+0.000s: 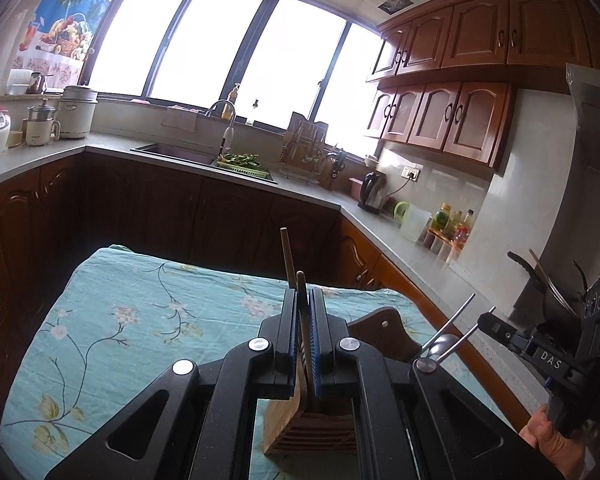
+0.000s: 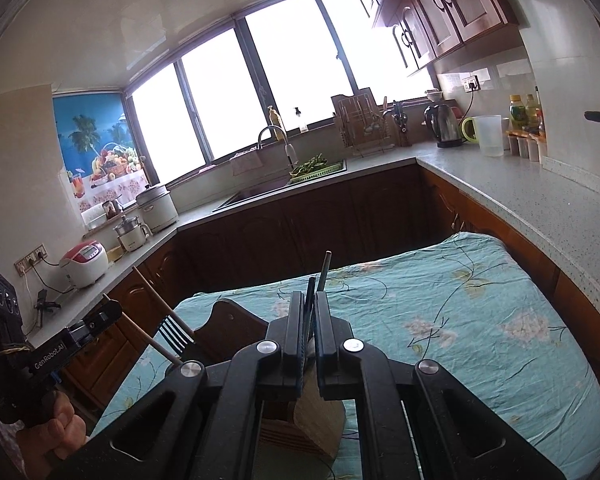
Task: Organize utensils
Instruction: 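Lower both chopsticks into the caddy and open both tools, then move both open tools back down to the remaining utensils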
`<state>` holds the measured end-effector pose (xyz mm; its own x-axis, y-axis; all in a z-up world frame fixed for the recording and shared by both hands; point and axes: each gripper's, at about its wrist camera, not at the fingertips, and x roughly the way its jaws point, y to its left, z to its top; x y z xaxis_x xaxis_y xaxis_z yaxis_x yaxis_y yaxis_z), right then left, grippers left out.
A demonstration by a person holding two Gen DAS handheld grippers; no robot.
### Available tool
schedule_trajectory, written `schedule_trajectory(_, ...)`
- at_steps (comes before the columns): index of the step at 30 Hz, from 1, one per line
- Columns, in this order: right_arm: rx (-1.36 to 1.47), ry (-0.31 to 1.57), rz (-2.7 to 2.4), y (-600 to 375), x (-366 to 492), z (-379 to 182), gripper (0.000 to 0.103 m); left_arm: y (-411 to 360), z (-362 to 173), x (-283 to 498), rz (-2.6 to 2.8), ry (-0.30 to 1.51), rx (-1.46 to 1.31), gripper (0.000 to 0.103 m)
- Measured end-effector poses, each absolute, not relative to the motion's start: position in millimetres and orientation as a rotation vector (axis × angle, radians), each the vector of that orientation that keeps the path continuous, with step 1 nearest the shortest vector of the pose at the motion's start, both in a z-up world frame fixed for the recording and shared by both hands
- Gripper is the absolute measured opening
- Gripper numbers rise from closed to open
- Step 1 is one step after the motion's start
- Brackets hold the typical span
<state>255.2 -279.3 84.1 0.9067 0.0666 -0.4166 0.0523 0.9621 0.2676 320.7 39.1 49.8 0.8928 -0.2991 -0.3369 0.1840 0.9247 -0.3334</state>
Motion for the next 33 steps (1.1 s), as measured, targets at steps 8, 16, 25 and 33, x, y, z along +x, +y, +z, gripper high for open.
schedule_trajectory(8,0.292,0.454,0.012,-282,260,85,0.010,51,51,321,-0.256,0.429,-0.295,0.008)
schedule_trajectory(16,0.328,0.412,0.029,-287,247,93,0.050,63,60,311,-0.226,0.448,-0.316,0.040)
schedule_trajectory(25,0.338,0.358,0.037,-286,213,97,0.093,62,62,268,-0.165,0.462,-0.283,0.088)
schedule_trajectory(33,0.375,0.408,0.039,-286,174,80,0.096,65,52,219,-0.143,0.551,-0.286,0.090)
